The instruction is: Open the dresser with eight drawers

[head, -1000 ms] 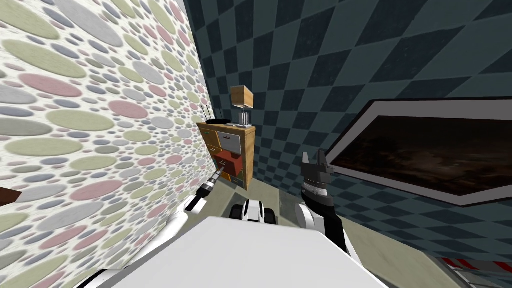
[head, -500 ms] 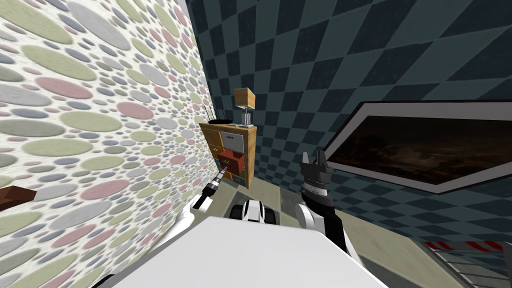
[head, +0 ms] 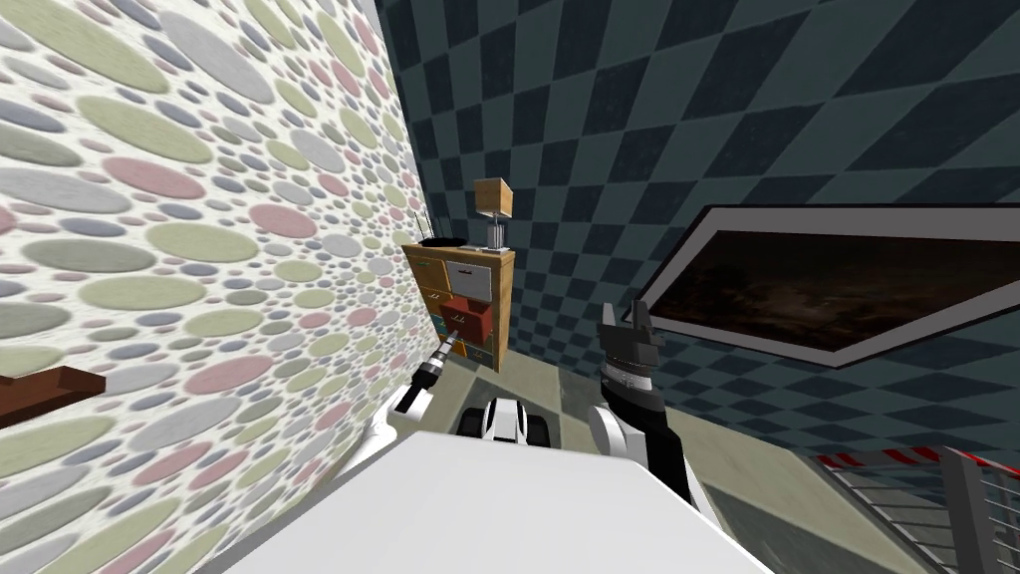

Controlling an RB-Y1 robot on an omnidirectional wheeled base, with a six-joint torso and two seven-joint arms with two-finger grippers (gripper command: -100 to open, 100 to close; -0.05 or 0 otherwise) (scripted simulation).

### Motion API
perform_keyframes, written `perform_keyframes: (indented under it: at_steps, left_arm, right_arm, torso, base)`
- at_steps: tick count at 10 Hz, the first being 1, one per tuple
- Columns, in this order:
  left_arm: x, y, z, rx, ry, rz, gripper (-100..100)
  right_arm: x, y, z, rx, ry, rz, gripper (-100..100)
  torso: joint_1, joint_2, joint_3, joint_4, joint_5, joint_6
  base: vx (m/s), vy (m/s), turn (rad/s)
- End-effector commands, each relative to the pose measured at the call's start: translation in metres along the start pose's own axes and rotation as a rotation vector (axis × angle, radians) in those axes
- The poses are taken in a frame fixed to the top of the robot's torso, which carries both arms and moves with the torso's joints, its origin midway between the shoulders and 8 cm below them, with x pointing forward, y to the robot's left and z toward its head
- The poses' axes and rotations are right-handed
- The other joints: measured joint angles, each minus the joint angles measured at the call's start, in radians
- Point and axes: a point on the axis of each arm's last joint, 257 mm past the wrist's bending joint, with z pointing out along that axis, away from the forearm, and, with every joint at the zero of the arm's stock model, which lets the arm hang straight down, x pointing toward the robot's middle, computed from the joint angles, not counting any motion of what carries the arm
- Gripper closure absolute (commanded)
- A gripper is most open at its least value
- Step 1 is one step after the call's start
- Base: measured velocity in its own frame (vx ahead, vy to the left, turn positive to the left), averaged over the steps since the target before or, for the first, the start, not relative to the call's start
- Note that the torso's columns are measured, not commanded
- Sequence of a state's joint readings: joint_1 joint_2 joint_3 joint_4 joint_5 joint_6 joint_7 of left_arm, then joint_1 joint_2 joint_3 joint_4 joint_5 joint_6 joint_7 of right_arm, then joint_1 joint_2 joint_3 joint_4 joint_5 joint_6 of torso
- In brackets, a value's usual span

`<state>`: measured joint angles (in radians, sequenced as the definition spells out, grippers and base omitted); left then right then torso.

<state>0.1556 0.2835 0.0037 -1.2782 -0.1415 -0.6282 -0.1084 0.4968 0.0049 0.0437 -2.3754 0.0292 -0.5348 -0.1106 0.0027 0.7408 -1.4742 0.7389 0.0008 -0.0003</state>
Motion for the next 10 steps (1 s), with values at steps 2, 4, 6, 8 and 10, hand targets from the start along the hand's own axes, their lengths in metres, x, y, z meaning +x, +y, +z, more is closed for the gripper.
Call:
perform_keyframes:
  at_steps: [2, 4, 6, 8, 10]
  left_arm:
    - [0.013, -0.018, 0.009, -0.016, -0.018, -0.003, 100]
    - [0.011, -0.021, 0.011, -0.01, -0.02, -0.001, 100]
    - [0.005, -0.02, 0.021, -0.026, -0.022, 0.002, -100]
    - [0.005, -0.021, 0.023, -0.025, -0.022, 0.002, -100]
    - [-0.017, 0.001, 0.017, -0.042, -0.031, 0.016, -100]
  right_arm:
    - [0.0, 0.0, 0.0, 0.0, 0.0, 0.0, 0]
    - [0.0, 0.0, 0.0, 0.0, 0.0, 0.0, 0]
    - [0.0, 0.0, 0.0, 0.0, 0.0, 0.0, 0]
    - [0.0, 0.0, 0.0, 0.0, 0.0, 0.0, 0]
    - [0.0, 0.0, 0.0, 0.0, 0.0, 0.0, 0]
  torso:
    - [-0.001, -0.001, -0.001, -0.001, -0.001, 0.0]
    - [-0.005, -0.006, -0.004, -0.002, -0.001, 0.0]
    - [-0.007, -0.01, -0.006, -0.003, -0.002, 0.001]
    - [-0.005, -0.006, -0.004, -0.002, -0.002, 0.0]
    - [-0.003, 0.003, 0.002, 0.001, -0.001, 0.001]
  base:
    - [-0.12, 0.126, -0.08]
    - [-0.026, 0.04, 0.002]
    - [0.098, -0.035, -0.038]
    - [0.094, -0.056, -0.012]
    - [0.01, -0.094, -0.106]
